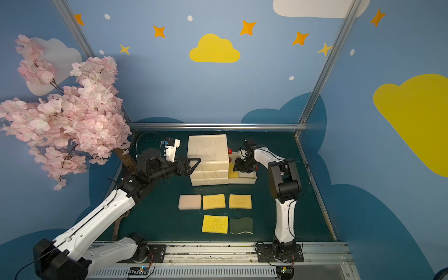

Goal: Take the sponge out of the drawer
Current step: Pick up the sponge from the drawer.

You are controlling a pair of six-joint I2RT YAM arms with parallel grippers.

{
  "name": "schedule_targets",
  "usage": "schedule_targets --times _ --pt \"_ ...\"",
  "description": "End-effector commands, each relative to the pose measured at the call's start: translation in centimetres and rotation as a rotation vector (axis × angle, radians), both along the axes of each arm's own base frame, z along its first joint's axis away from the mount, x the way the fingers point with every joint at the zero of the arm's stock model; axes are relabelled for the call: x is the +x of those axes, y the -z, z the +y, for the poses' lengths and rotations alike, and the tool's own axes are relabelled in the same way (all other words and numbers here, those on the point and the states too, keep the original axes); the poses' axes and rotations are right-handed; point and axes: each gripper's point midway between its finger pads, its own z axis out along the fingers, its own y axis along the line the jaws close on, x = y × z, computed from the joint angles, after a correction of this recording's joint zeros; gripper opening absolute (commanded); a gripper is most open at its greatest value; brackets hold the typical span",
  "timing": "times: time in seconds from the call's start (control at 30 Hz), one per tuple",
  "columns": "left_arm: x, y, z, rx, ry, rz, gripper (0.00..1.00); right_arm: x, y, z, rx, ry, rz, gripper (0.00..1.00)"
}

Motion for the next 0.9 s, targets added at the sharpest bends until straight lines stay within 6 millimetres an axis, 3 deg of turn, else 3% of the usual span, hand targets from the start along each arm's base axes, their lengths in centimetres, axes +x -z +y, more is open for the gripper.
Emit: schedule_targets --times 0.0,0.1,0.2,0.3,0.4,0.6,0.87 --pt "-0.1 0.0 0.0 -0.013 0.007 -0.006 0.99 -0.3 1.2 -0.1 -0.036 0.010 0.037 0.46" --pt "-0.1 0.2 0.0 -0.011 0.003 -0.002 0.99 -0.4 1.4 0.0 -0.048 0.006 0.038 0.35" --pt "-0.1 0.2 0.0 -0.015 0.002 -0.001 0.99 -0.4 1.4 0.2 -0.046 0.004 0.039 0.16" --pt "-0.3 0.1 0.2 -0.016 -0.001 -0.004 0.99 0.0 0.8 -0.1 -0.065 0.007 0.015 0.02" --pt "-0.5 0.2 0.3 -0.015 -0.003 -0.004 0.99 0.6 -0.6 -0.8 -0.093 0.012 -0.040 0.00" --pt "-0.6 0.1 0.3 -0.023 0.002 -0.002 0.99 2.3 -6.1 -1.7 -0.054 0.017 -0.177 0.00" --pt "-1.4 -0.5 -0.8 -0.003 0.090 0.007 0.99 2.4 -16.6 -4.7 -0.057 0.018 -0.416 0.00"
